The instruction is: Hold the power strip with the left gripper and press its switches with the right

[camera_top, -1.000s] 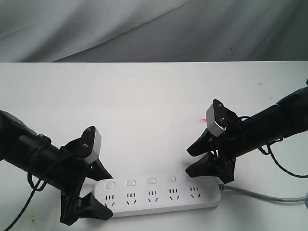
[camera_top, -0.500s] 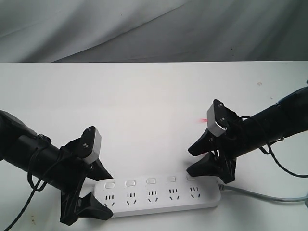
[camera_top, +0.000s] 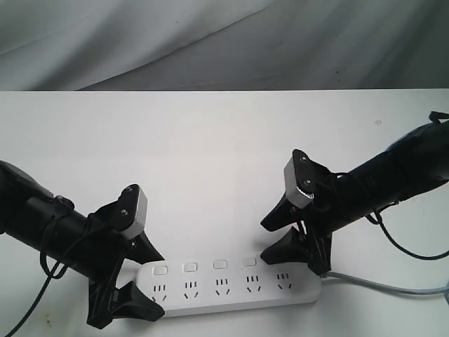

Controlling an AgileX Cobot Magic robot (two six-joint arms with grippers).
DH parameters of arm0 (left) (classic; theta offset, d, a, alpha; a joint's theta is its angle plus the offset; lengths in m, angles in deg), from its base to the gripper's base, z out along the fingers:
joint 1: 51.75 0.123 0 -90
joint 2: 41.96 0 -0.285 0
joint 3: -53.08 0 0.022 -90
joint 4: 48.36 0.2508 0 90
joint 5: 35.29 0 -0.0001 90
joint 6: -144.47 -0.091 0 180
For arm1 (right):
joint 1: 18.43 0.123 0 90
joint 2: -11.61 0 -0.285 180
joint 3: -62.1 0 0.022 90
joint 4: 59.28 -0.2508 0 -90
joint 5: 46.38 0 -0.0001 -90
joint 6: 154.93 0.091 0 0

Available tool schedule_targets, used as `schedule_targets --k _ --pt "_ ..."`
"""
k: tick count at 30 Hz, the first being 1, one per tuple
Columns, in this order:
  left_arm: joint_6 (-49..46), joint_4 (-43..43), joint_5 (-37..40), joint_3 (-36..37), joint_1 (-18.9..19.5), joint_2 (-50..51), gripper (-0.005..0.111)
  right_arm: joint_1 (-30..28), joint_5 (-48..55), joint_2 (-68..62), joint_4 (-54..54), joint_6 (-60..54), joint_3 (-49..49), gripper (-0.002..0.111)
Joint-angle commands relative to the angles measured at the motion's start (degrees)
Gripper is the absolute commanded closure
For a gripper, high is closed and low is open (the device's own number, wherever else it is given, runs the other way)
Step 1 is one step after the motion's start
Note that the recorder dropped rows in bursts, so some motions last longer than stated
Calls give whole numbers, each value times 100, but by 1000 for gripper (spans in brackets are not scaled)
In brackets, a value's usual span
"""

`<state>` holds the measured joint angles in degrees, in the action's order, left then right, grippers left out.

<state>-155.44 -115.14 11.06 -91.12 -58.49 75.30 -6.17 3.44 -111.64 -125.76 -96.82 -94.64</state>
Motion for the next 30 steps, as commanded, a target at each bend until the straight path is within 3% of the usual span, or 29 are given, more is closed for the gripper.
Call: schedule_targets --k 1,11,30 --pt "-6 13 -7 -13 -20 18 76 -28 -718 -95 384 -19 49 50" --pt "-6 13 -7 -13 -20 18 76 -496 -215 -95 265 60 49 50" --pt "-6 13 -7 -13 -20 18 76 -140 -927 -95 497 -15 155 50"
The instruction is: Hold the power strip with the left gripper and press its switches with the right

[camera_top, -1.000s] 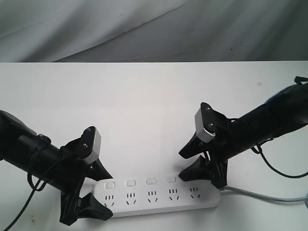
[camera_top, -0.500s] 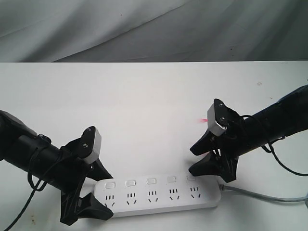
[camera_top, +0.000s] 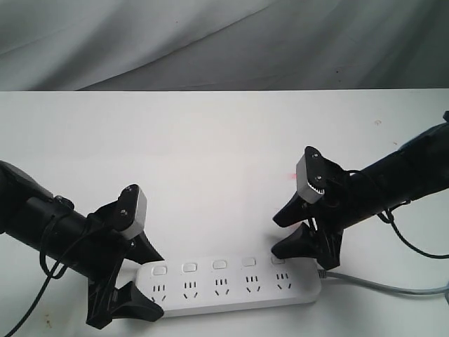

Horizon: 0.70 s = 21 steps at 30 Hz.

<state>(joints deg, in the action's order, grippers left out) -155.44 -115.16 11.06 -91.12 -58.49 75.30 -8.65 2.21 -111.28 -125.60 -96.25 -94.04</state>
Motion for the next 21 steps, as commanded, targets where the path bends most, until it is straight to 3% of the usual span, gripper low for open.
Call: schedule_targets --k 1,13,21 --pt "-6 15 -7 -13 -20 18 76 107 -803 -131 482 -72 95 50" --pt "-6 15 -7 -13 -20 18 76 -187 119 774 -712 -118 95 50" --pt "-6 15 -7 -13 -20 18 76 -317 -1161 2079 -1113 816 95 50"
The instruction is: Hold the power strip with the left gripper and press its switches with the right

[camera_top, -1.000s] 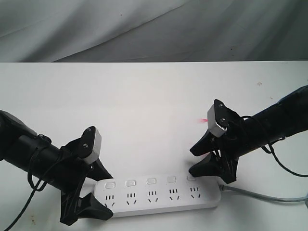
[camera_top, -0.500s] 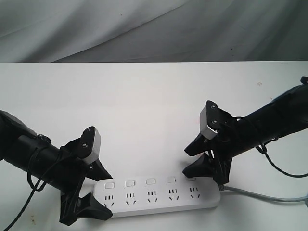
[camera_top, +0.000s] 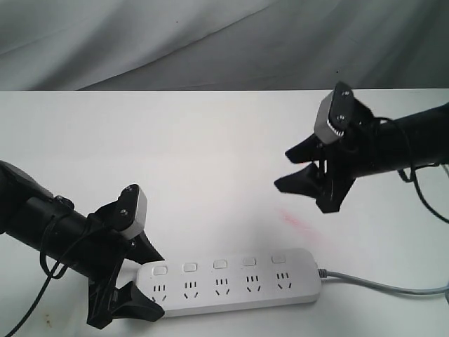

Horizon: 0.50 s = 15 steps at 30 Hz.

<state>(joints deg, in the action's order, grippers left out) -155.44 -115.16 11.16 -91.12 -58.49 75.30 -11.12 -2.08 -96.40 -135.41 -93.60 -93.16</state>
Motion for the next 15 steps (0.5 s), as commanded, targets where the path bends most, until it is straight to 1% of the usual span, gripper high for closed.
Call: schedule_targets --k 1,5,10,12,15 --pt "-6 15 -17 -13 -20 18 76 -70 -938 725 -132 727 8 50" --pt "-6 15 -17 -13 -20 18 76 -70 -1823 1413 -307 1227 8 50" --pt "-6 15 -17 -13 -20 18 76 -70 -2693 2245 -753 1467 8 50" --pt "-6 15 -17 -13 -20 18 76 -70 -3091 2626 -1113 1492 8 50" --pt "-6 15 -17 -13 -20 18 76 -70 -4151 3516 -1940 1590 8 50"
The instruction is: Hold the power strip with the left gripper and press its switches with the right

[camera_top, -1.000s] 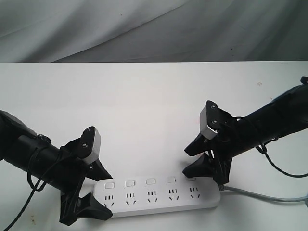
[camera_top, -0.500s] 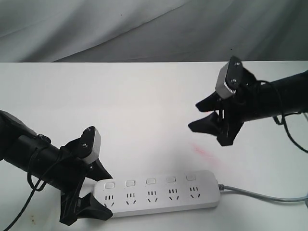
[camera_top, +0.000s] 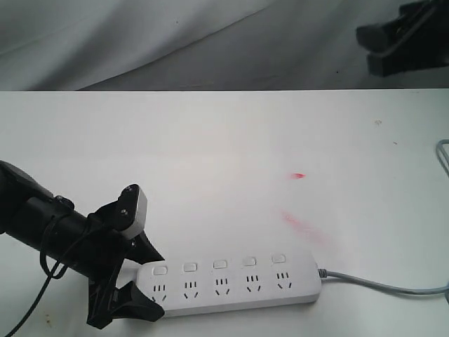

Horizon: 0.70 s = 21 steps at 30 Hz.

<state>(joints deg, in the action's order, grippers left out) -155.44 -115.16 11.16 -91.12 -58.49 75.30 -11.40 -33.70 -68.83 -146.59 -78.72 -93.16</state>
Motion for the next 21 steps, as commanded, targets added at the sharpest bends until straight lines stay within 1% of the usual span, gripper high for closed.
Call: schedule_targets --k 1,4,5,6,7,8,10,11,12,14,21 --pt "-6 15 -17 -13 -20 18 76 -42 -1182 929 -898 101 8 50" --pt "-6 15 -17 -13 -20 18 76 -42 -1788 1707 -900 101 8 50" --pt "-6 15 -17 -13 -20 18 76 -42 -1804 1860 -900 101 8 51" --pt "-6 15 -17 -13 -20 18 76 -42 -1804 2113 -900 65 8 56" --pt "-6 15 -17 -13 -20 18 76 -42 -1804 2279 -900 65 8 64" --pt "-6 15 -17 -13 -20 18 76 -42 -1804 2422 -900 65 8 76" --pt "-6 15 -17 -13 -20 18 76 -42 -1804 2630 -900 65 8 96" --pt "-6 15 -17 -13 -20 18 76 -42 -1804 2715 -900 65 8 103" --pt "-6 15 -17 -13 -20 18 76 -42 -1804 2795 -975 65 8 108" --pt "-6 15 -17 -13 -20 18 76 -42 -1804 2925 -1263 65 8 108" --pt "-6 15 -17 -13 -20 18 76 -42 -1804 3035 -1264 65 8 108"
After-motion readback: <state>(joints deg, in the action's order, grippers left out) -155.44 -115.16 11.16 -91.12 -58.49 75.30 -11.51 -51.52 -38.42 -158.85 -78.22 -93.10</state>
